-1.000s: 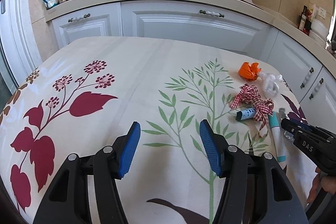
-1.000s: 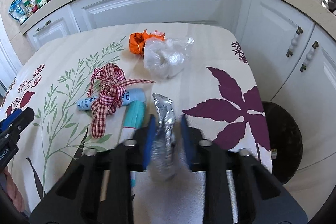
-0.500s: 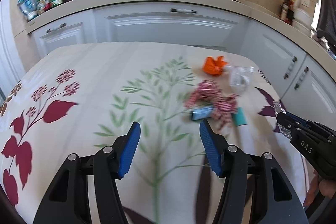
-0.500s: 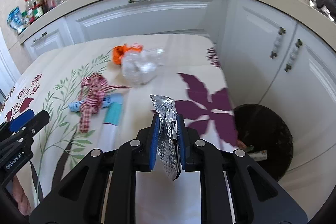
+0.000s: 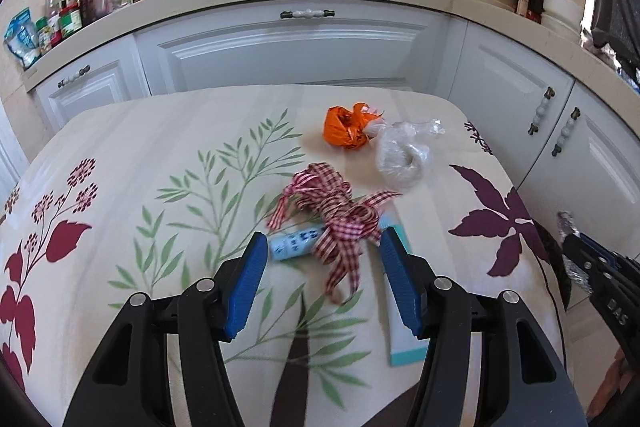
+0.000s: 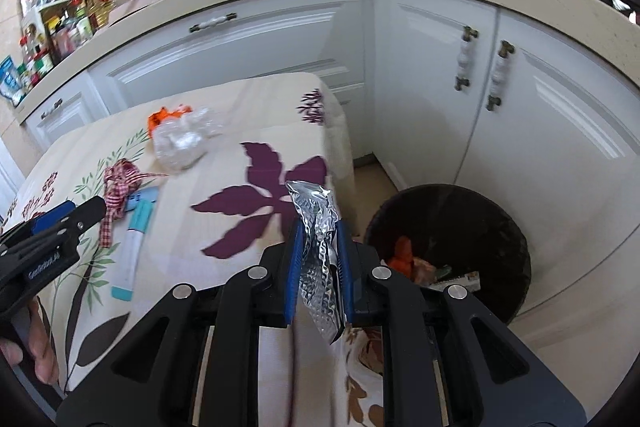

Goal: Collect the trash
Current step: 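Grasp the red gingham ribbon with the left tool while the right tool holds the foil, then carry the ribbon and foil wrapper with both tools over the black bin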

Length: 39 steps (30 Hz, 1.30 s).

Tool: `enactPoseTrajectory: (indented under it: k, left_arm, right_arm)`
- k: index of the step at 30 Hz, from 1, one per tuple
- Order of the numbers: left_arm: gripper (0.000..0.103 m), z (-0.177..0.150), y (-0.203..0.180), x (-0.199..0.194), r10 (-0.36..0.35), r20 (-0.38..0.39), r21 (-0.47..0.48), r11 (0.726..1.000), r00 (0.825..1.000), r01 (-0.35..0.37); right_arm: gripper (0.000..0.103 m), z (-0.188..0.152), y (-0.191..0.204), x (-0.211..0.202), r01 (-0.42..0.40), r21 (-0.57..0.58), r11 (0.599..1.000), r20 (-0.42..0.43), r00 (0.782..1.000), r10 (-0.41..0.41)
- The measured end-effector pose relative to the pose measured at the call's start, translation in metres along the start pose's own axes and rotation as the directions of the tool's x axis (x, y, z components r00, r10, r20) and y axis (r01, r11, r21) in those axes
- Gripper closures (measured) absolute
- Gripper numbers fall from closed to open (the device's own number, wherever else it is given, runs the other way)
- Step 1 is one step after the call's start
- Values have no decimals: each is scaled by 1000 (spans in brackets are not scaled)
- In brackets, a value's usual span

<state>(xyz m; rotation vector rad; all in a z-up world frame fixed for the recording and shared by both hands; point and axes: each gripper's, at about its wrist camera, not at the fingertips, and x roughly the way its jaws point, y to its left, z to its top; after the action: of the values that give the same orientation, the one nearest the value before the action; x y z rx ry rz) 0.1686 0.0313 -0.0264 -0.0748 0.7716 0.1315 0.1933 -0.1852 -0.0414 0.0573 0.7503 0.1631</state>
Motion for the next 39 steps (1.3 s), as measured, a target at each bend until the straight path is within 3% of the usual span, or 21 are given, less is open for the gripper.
enactPoseTrajectory:
  k: [10, 12, 14, 17, 25, 33, 39]
  left_arm:
    - [45, 6, -10, 23, 42, -39, 13, 999, 998, -41]
    - [52, 5, -11, 24, 41, -41, 18, 999, 998, -40]
    - [69, 6, -10, 25, 32, -43, 16, 999, 999, -31]
    - [82, 6, -8, 23, 18, -37, 12, 1000, 999, -17]
    - [88, 4, -7, 12, 1, -14, 14, 1000, 1000, 0]
    - [88, 8, -11, -22, -8, 66, 38, 999, 998, 6]
    - [88, 11, -29, -44, -66, 105, 62, 996, 992, 60]
  right_arm:
    - [87, -2, -24, 8, -14, 34, 999, 2, 1000, 14]
    - [87, -3, -27, 10, -16, 40, 999, 0, 1000, 16]
    - [86, -4, -29, 12, -18, 44, 999, -2, 1000, 18]
    - [86, -5, -30, 13, -20, 45, 999, -3, 1000, 20]
    - [87, -5, -30, 9, -18, 46, 999, 10, 1000, 17]
    - [87, -4, -32, -9, 0, 42, 999, 47, 999, -2]
    - [87, -5, -42, -27, 27, 56, 998, 77, 997, -32]
